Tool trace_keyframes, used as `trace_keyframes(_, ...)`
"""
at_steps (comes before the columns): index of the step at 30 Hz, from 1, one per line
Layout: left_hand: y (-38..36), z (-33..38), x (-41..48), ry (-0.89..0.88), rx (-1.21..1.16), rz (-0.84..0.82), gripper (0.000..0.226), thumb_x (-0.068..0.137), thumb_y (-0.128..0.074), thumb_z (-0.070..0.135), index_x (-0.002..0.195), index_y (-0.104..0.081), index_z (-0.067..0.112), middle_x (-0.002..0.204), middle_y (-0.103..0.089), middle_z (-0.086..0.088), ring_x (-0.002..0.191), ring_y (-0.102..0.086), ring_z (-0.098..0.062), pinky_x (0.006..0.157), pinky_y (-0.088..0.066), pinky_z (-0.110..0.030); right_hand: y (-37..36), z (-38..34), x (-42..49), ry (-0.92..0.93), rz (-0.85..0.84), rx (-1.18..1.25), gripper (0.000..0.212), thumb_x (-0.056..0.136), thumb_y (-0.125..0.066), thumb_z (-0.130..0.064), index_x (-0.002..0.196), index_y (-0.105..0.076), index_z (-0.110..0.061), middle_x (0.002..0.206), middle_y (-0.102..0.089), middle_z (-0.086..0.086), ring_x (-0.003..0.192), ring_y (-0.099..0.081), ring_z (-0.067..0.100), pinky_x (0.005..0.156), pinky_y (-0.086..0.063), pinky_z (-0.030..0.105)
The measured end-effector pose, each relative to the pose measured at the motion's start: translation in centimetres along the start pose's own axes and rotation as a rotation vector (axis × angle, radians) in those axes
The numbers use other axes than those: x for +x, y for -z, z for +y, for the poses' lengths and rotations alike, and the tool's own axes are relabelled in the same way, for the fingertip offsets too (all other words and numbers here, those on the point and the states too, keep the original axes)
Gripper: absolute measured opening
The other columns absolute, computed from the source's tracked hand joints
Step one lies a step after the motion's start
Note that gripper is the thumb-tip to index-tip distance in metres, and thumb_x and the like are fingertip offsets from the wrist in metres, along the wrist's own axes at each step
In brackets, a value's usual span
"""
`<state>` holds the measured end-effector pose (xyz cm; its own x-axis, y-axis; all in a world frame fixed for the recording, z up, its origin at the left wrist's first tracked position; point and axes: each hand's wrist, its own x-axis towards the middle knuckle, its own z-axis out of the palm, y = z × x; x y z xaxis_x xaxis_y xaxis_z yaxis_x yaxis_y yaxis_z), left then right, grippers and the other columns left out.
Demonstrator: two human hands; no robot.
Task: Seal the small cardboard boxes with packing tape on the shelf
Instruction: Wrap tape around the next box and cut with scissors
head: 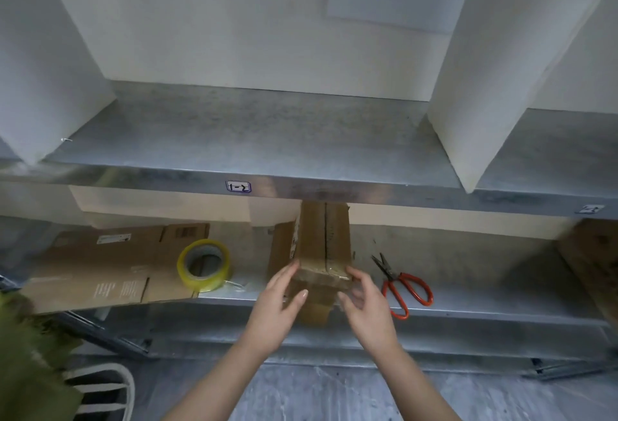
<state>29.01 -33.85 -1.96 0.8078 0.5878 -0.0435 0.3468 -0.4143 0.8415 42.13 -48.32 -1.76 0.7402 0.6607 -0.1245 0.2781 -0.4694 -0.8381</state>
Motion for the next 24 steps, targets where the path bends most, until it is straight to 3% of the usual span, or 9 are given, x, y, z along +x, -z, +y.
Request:
trace_keyframes(4,-0.2,0.2,0.4,0.038,-0.073,0.16,0.047,0.092,-0.063,0.032,0.137,-0.049,0.035,0.133,-0.052,0.02,0.12,-0.048,0.005,0.1,-0.039,-0.017,0.9,0.6,1.2,0.007,-0.027,0.135,0.037,0.085,-0.073,-0.017,0.117,-0.059,-0.031,0.118,-0.066,-0.005,0.1,-0.066,0.008,0.088,-0.053,0.018)
trace_keyframes(8,0.7,0.0,2.2,-0.03,0.108,0.167,0.034,0.087,-0.071,0.025,0.121,-0.065,0.029,0.11,-0.062,0.013,0.101,-0.061,-0.003,0.092,-0.049,-0.025,0.7,0.7,2.4,0.06,0.048,-0.04,0.035,0.079,-0.08,-0.028,0.109,-0.063,-0.034,0.102,-0.063,-0.011,0.08,-0.066,0.006,0.076,-0.057,0.027)
trace_keyframes(12,-0.7,0.1,2.8,-0.064,0.241,0.308,0.022,0.086,-0.07,0.013,0.108,-0.068,0.016,0.1,-0.063,0.003,0.093,-0.064,-0.016,0.082,-0.051,-0.028,-1.6,0.5,2.3,0.174,0.228,-0.175,0.022,0.086,-0.073,-0.027,0.105,-0.064,-0.024,0.101,-0.06,-0.005,0.083,-0.065,0.015,0.069,-0.056,0.035)
trace_keyframes(15,-1.8,-0.2,2.3,-0.047,0.255,0.338,0.026,0.09,-0.063,0.011,0.115,-0.063,0.017,0.109,-0.06,0.002,0.099,-0.061,-0.016,0.086,-0.05,-0.028,-2.5,1.1,2.1,0.197,0.251,-0.164,0.024,0.087,-0.07,-0.025,0.11,-0.063,-0.025,0.108,-0.059,-0.006,0.09,-0.064,0.015,0.072,-0.054,0.032)
trace_keyframes(17,-1.2,-0.6,2.0,-0.052,0.232,0.274,0.035,0.09,-0.057,0.011,0.123,-0.059,0.023,0.116,-0.056,0.009,0.104,-0.056,-0.008,0.091,-0.046,-0.023,-1.5,1.8,2.3,0.191,0.15,-0.107,0.038,0.082,-0.068,-0.012,0.114,-0.059,-0.031,0.113,-0.057,-0.011,0.099,-0.061,0.009,0.081,-0.053,0.027)
trace_keyframes(20,1.9,-1.3,2.9,-0.101,0.271,0.025,0.052,0.086,-0.052,0.004,0.129,-0.054,0.034,0.118,-0.055,0.015,0.106,-0.055,0.0,0.095,-0.045,-0.019,1.4,2.8,3.4,0.208,-0.088,-0.122,0.065,0.076,-0.058,0.004,0.119,-0.054,-0.044,0.117,-0.058,-0.016,0.107,-0.057,-0.003,0.089,-0.05,0.017)
trace_keyframes(24,4.6,-1.1,5.2,-0.192,0.376,-0.204,0.052,0.091,-0.06,0.007,0.132,-0.054,0.039,0.115,-0.065,0.012,0.1,-0.06,0.006,0.092,-0.05,-0.02,3.7,2.4,5.5,0.251,-0.174,-0.22,0.046,0.083,-0.072,-0.011,0.112,-0.061,-0.045,0.102,-0.068,-0.016,0.091,-0.063,-0.007,0.084,-0.053,0.018)
